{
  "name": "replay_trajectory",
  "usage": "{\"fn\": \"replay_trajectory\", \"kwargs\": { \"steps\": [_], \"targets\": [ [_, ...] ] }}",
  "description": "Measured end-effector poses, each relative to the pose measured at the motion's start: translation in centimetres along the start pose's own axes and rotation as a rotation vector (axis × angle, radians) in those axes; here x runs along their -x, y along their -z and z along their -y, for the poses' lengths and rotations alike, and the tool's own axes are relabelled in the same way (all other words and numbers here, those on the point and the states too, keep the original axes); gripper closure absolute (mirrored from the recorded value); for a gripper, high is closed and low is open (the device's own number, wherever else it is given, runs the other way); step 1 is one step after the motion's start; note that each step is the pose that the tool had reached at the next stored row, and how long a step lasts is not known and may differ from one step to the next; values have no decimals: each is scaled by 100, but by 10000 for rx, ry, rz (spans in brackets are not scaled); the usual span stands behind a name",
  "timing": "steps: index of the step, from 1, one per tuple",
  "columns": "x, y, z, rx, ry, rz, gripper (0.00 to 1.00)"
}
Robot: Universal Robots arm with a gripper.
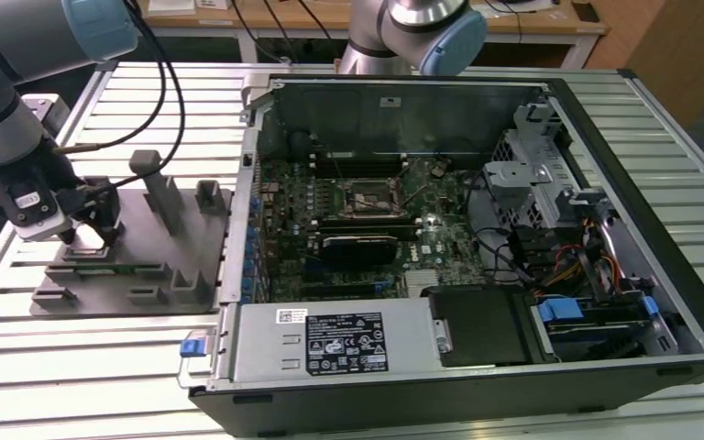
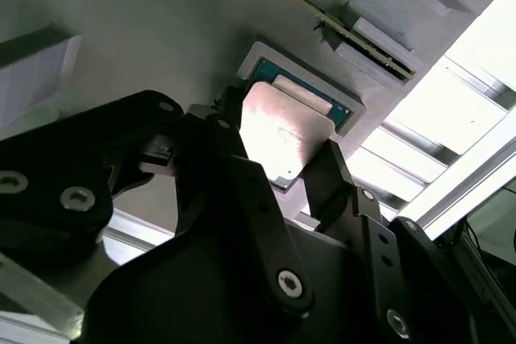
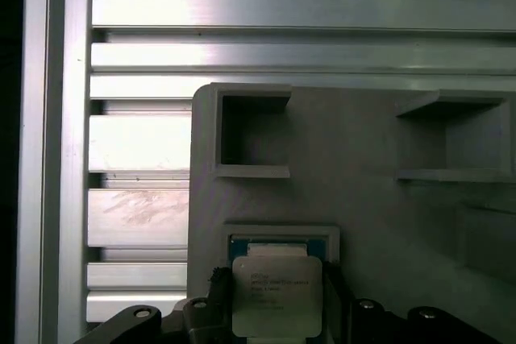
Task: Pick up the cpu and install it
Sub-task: 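Pick up the cpu and move it towards the insertion slot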
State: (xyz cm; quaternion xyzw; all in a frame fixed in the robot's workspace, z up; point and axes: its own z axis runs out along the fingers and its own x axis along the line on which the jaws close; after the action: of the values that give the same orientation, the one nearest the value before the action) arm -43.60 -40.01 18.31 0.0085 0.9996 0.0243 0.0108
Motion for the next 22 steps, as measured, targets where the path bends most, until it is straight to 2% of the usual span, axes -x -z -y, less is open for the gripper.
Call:
{"fn": "replay_trajectory", "kwargs": {
  "steps": [1, 10, 16, 22],
  "targets": [
    [0, 0, 0, 0, 0, 0, 46],
    [0, 17, 2, 0, 0, 1, 46],
    [3, 120, -4, 1, 0, 2, 46],
    [6, 275, -11, 1, 0, 2, 46]
  ]
}}
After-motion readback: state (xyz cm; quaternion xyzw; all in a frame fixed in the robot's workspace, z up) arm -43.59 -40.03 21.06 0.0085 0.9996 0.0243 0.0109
